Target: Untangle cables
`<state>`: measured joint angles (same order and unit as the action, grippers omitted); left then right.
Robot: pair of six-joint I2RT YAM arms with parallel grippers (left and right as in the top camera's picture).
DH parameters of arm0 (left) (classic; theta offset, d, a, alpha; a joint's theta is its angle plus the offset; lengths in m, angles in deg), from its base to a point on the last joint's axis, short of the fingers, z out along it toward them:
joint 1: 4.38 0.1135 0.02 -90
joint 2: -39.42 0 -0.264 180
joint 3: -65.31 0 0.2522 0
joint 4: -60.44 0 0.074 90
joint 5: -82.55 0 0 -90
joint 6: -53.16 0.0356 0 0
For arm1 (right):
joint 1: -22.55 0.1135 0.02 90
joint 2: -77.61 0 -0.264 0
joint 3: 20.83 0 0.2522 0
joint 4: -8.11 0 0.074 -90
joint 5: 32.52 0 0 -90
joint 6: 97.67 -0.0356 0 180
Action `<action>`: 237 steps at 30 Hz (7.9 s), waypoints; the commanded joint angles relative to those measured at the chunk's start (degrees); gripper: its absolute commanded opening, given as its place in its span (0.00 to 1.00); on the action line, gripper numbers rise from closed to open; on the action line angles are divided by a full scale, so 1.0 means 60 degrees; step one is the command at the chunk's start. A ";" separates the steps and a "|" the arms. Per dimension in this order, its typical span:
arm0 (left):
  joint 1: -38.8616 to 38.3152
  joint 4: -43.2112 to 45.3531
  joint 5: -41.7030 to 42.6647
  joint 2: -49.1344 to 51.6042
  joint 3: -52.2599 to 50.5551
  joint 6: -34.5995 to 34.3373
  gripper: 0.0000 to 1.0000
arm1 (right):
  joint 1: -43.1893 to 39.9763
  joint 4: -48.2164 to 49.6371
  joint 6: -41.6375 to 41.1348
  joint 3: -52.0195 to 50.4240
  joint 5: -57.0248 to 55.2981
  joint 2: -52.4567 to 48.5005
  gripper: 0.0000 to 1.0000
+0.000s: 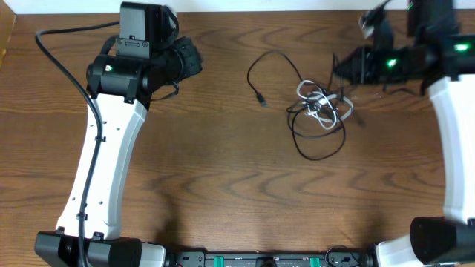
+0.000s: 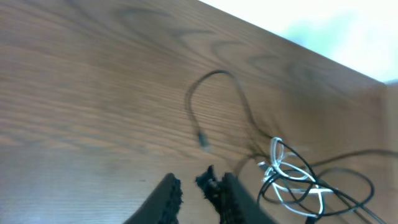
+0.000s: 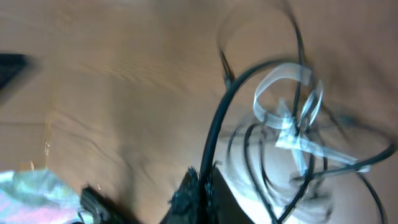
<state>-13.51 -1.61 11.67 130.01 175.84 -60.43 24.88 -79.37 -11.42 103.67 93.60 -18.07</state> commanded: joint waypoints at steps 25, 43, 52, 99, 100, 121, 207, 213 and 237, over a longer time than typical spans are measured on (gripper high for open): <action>-0.3442 0.2335 0.4299 0.1920 -0.0109 0.3464 0.63 | 0.0040 -0.1086 -0.0073 0.1719 -0.0277 0.0138 0.01; -0.4444 0.4248 0.4288 0.2889 -0.0109 0.2630 0.63 | 0.0040 -0.1337 0.0033 0.1719 -0.0284 0.0138 0.01; -0.4164 0.3850 0.5974 0.2889 -0.0109 0.3927 0.72 | 0.0022 -0.1435 0.0033 0.1719 -0.0280 0.0138 0.01; -0.3166 0.1912 -0.0393 -0.0193 -0.0106 0.2659 0.08 | -0.0277 -0.0816 -0.1694 -0.0678 -0.4244 0.0066 0.01; -0.3122 0.1821 -0.0565 -0.0346 -0.0106 0.2656 0.08 | -0.0277 -0.0670 -0.1778 -0.0943 -0.4244 0.0066 0.01; -0.0641 0.0091 -0.2244 -0.0863 -0.0109 0.2590 0.08 | -0.0776 0.0783 -0.2098 -0.3982 -0.4747 0.0047 0.01; 0.1778 0.0863 -0.0084 -0.1657 0.3432 0.0488 0.08 | -0.2841 0.1818 0.0466 -0.4441 -0.1643 -0.1235 0.38; 0.1599 0.0816 0.1818 -0.0936 0.3428 0.0492 0.08 | -0.2208 0.0586 0.1869 -0.3115 -0.0747 -0.0936 0.95; 0.1534 -0.2881 -0.4554 -0.0073 0.3002 0.1413 0.08 | 0.1530 0.0066 -0.0962 -0.4670 -0.2499 -0.0954 0.88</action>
<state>-4.48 -18.68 -12.38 129.22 195.58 -52.89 32.79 -80.57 -14.13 79.08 79.54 -24.01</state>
